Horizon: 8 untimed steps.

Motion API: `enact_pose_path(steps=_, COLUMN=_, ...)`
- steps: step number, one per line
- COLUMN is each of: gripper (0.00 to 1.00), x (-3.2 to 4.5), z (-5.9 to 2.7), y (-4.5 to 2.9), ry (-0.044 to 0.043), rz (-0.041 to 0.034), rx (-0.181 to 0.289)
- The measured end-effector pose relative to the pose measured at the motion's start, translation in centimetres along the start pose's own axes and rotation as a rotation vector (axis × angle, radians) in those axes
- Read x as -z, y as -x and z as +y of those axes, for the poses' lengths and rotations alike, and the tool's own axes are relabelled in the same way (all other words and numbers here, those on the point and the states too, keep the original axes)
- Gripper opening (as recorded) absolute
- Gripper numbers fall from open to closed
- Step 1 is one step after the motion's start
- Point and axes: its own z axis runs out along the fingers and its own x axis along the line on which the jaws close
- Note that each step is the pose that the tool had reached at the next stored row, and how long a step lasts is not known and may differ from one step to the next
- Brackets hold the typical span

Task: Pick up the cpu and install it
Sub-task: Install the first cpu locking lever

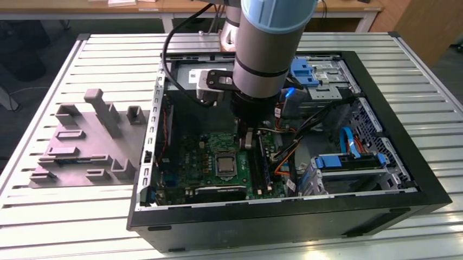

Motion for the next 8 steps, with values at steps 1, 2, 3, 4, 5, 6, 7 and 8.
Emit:
enact_pose_path(steps=1, gripper=0.11, x=-0.02, z=0.0, y=-0.06, ry=0.0001, rz=0.0005, rx=0.003)
enact_pose_path(steps=2, gripper=0.11, x=-0.02, z=0.0, y=-0.12, ry=-0.0001, rz=0.0027, rx=0.004)
enact_pose_path(steps=3, gripper=0.11, x=-0.04, z=-0.01, y=-0.15, ry=-0.0011, rz=0.009, rx=0.004)
enact_pose_path(steps=4, gripper=0.11, x=-0.05, z=0.0, y=-0.17, ry=-0.0021, rz=0.0164, rx=0.004)
enact_pose_path(steps=5, gripper=0.11, x=-0.08, z=0.0, y=-0.19, ry=-0.0028, rz=0.0211, rx=0.004)
enact_pose_path(steps=6, gripper=0.11, x=-0.13, z=-0.01, y=-0.21, ry=-0.0031, rz=0.0236, rx=0.005)
enact_pose_path(steps=7, gripper=0.11, x=-0.19, z=-0.01, y=-0.22, ry=-0.0031, rz=0.0245, rx=0.008)
enact_pose_path(steps=8, gripper=0.11, x=-0.26, z=-0.01, y=-0.27, ry=-0.003, rz=0.0252, rx=0.012)
